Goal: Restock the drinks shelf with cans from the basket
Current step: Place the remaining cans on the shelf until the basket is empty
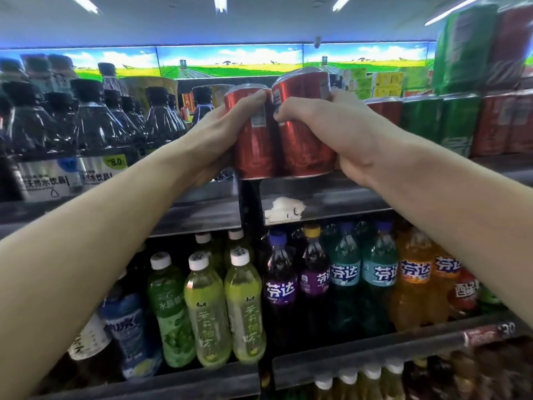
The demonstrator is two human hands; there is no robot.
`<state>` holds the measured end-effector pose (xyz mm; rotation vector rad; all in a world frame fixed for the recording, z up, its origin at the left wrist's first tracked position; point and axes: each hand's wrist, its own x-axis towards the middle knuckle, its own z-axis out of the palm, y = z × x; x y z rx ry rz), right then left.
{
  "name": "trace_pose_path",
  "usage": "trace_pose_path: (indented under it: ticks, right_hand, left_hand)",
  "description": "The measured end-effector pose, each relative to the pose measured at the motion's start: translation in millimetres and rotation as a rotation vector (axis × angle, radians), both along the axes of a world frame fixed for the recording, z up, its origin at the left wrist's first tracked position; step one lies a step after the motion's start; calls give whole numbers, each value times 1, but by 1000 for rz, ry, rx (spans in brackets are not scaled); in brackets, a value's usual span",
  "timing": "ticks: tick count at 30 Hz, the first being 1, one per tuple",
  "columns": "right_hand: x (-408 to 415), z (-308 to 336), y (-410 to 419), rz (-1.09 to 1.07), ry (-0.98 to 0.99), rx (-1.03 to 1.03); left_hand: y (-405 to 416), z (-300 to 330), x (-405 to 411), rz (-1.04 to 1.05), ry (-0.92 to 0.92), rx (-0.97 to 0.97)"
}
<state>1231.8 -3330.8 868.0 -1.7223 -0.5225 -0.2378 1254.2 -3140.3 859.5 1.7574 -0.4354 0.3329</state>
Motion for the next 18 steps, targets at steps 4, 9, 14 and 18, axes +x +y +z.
trace_pose_path:
  ticks: [4, 9, 14, 18]
  right_hand:
    - [5, -3, -1, -10, -17, -22]
    - [3, -5, 2, -77, -13, -5]
    - [3, -8, 0, -104, -13, 28]
    - [1, -10, -4, -106, -52, 30]
  left_hand:
    - [-1, 0, -4, -27, -48, 6]
    - [-6, -4, -7, -29, -95, 88]
    - [-9, -5, -8, 27, -113, 171]
    - [-8, -6, -11, 198, -175, 278]
